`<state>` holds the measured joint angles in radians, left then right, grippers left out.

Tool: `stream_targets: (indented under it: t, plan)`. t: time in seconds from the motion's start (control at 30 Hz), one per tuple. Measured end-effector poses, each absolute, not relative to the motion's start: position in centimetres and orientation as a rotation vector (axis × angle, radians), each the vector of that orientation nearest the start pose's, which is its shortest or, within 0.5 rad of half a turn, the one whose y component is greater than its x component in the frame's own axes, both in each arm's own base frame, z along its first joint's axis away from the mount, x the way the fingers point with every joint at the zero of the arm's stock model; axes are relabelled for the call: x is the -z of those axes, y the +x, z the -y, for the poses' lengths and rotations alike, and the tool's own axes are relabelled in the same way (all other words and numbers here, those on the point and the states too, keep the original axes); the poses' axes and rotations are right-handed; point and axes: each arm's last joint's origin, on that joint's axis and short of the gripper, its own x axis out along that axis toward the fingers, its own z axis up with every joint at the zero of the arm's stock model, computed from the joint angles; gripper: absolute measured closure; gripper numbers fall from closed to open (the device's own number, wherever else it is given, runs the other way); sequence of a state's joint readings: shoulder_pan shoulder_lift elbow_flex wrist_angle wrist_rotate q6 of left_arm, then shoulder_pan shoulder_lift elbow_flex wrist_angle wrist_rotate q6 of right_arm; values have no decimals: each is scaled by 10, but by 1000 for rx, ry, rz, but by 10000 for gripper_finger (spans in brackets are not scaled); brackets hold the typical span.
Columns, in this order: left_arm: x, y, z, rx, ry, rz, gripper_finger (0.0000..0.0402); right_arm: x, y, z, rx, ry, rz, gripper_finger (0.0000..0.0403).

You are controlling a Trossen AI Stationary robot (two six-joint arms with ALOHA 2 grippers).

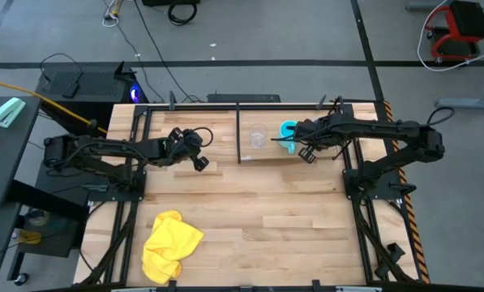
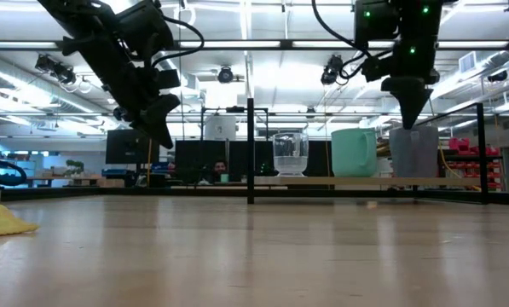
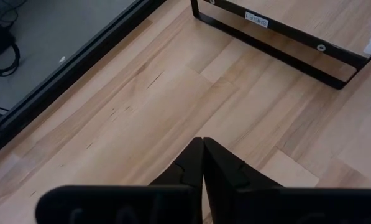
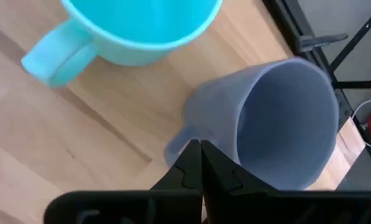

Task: Stack small to large cups/mugs on shelf
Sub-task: Put the blue mug on the shelf

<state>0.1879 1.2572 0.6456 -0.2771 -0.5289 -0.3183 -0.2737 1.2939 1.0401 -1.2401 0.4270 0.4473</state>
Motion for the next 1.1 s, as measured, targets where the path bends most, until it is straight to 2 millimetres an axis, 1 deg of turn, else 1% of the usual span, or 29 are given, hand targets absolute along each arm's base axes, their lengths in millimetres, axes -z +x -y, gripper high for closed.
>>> stream_targets:
  t: [0.23,0.37,0.47,0.73,0.87,1.1]
  plan:
    - [-191,225,-58,-802,-134,-775,379,-259,189,65,923,261,-1427,402]
    - [-191,225,-58,-804,-138,-774,386,-260,188,65,950,280,-1410,402]
    - [-191,225,-58,-804,-140,-773,389,-263,184,64,1004,319,-1384,402]
    - [-191,225,-58,-804,-139,-775,378,-264,175,62,1152,431,-1373,402]
    - [-191,225,-58,-805,-139,-777,381,-265,172,61,1188,453,-1378,402]
    - [-191,225,-58,-805,-140,-777,389,-264,169,71,1258,507,-1365,402]
